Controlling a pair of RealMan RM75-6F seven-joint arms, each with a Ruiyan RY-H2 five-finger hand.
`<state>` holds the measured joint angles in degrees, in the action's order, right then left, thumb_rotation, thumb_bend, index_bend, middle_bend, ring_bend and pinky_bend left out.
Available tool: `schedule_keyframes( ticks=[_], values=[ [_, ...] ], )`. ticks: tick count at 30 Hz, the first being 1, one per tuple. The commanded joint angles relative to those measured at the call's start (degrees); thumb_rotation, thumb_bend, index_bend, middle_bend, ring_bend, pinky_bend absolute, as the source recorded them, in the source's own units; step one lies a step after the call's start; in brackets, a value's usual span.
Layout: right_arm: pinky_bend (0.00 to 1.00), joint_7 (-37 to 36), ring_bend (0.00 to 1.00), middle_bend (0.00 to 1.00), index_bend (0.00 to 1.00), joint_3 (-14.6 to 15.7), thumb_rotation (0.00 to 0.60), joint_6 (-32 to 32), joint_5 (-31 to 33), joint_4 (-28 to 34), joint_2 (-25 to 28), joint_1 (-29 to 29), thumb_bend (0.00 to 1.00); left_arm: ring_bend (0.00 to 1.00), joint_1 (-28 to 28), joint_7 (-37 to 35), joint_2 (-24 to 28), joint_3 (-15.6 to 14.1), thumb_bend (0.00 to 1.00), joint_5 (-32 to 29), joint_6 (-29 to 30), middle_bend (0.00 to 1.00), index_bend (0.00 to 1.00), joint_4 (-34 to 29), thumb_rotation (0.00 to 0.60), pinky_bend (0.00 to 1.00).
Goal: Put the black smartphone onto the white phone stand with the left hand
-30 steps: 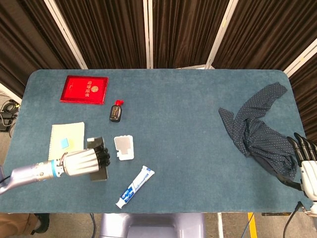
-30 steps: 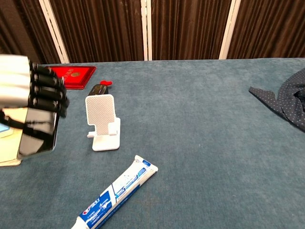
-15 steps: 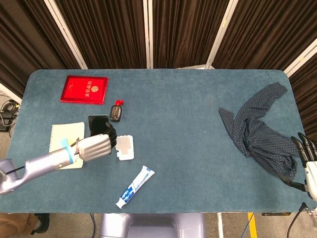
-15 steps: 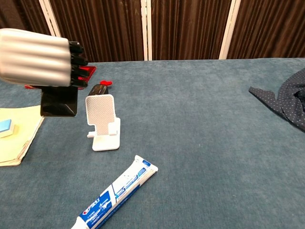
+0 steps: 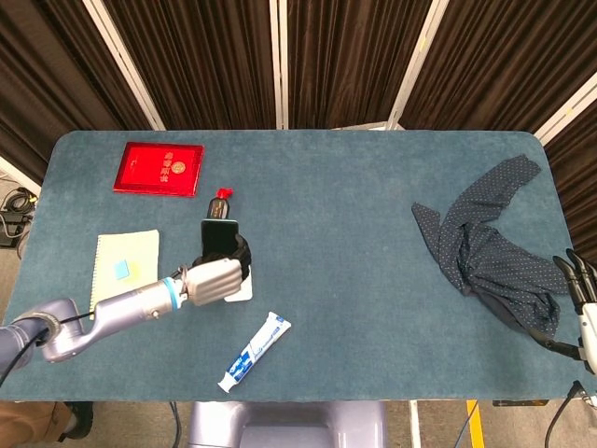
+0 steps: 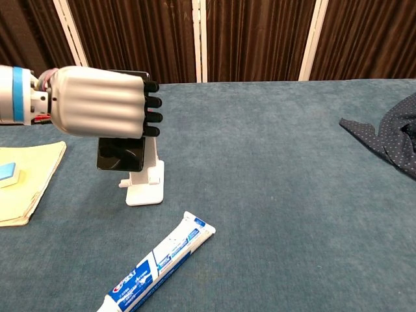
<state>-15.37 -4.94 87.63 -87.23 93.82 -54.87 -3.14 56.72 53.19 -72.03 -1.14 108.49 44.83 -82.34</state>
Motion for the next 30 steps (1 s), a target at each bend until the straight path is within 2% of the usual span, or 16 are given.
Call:
schedule_keyframes(
  ticks=[1, 14, 21, 30],
  values=[
    [0.0, -0.36, 0.0, 0.0, 0.0, -0.03, 0.6, -0.05, 0.09, -0.11, 0.07, 0.01, 0.0, 0.34, -0.07, 0.75, -0.76, 0.02, 0.03, 0.01, -0.45, 0.36, 0.48, 0.7, 0.6, 0.32],
    [0.0, -1.11, 0.0, 0.0, 0.0, -0.07, 0.6, -0.26, 0.23, -0.38, 0.16, -0.03, 0.0, 0.34, -1.54, 4.35, -4.52, 1.77, 0.03, -2.75, -0.53, 0.36, 0.48, 1.93, 0.6, 0.31],
    [0.0, -1.78, 0.0, 0.0, 0.0, -0.12, 0.6, -0.24, 0.26, -0.53, 0.31, -0.01, 0.0, 0.34, -1.81, 6.34, -5.04, 2.27, 0.03, -2.8, 0.14, 0.36, 0.48, 1.49, 0.6, 0.31],
    [0.0, -2.24, 0.0, 0.0, 0.0, -0.09, 0.6, -0.04, 0.12, -0.55, 0.44, 0.11, 0.0, 0.34, -3.18, 11.15, -5.8, 3.75, 0.02, -6.01, -0.56, 0.36, 0.48, 0.25, 0.6, 0.31]
  ],
)
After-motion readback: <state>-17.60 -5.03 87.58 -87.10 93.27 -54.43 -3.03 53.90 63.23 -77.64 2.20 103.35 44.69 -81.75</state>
